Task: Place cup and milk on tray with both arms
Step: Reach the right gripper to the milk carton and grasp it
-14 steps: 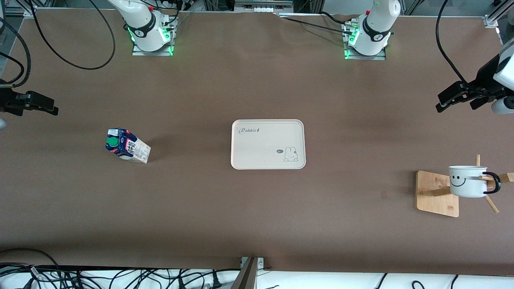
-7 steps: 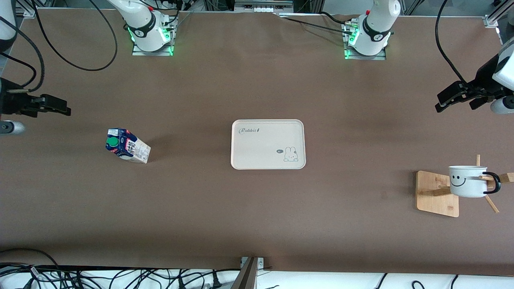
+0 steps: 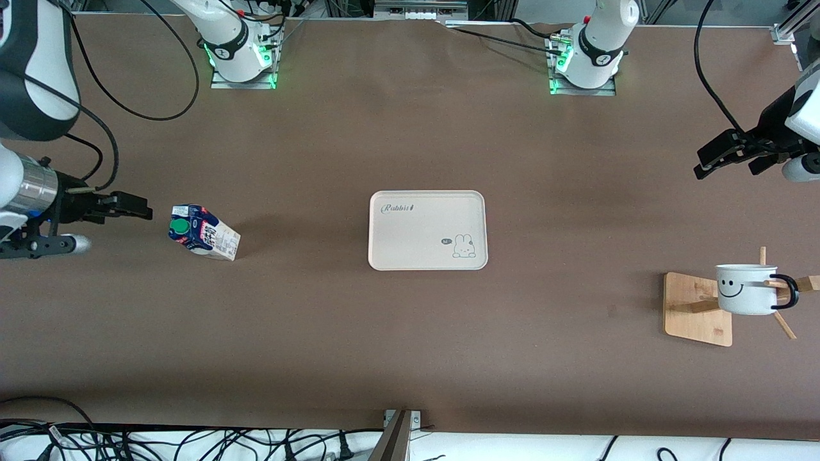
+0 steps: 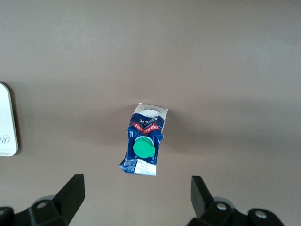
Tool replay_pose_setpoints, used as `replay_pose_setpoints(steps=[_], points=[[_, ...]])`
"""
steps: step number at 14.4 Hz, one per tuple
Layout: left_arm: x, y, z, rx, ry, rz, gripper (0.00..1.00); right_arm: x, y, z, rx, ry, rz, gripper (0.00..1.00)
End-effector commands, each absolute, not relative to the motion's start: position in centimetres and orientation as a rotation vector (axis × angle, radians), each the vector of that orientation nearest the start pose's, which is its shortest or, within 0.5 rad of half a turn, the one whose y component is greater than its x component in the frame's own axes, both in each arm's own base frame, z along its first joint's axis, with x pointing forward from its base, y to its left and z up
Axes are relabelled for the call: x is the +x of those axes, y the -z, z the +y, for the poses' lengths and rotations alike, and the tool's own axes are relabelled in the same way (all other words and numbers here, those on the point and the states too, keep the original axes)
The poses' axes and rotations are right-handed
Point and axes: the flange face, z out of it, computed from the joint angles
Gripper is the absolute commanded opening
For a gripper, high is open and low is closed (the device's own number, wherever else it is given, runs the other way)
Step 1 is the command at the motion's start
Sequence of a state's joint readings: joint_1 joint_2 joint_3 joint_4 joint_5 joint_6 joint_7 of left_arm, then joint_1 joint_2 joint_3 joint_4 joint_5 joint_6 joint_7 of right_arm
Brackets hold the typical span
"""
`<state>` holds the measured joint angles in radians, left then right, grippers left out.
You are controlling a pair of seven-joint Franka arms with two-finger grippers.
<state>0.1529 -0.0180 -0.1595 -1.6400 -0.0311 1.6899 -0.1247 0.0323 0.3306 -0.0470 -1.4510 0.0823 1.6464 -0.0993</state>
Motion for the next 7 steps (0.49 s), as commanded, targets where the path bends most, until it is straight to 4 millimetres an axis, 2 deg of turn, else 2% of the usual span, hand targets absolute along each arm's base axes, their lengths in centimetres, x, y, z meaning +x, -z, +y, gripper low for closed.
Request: replay_pose_setpoints(steps=[1, 3, 6, 7], points=[[55.8, -61.7, -0.5, -3.145, 0.122, -0.156, 1.00, 65.1, -46.6, 0.9, -3.045, -0.246, -0.110, 1.00], [55.8, -61.8, -0.5, -3.149, 0.127, -0.156, 1.00, 65.3, -44.9, 1.1, -3.046, -0.293, -0.114, 1.00], [55.8, -61.6, -0.4, -3.145, 0.120, -0.160, 1.00, 65.5, -42.8, 4.0, -3.042, -0.339, -0.174, 1.00], [55.8, -61.5, -0.3, -3.145, 0.115, -0.165, 1.00, 65.3, -42.1, 4.1, -3.037, -0.355, -0.166, 1.00]])
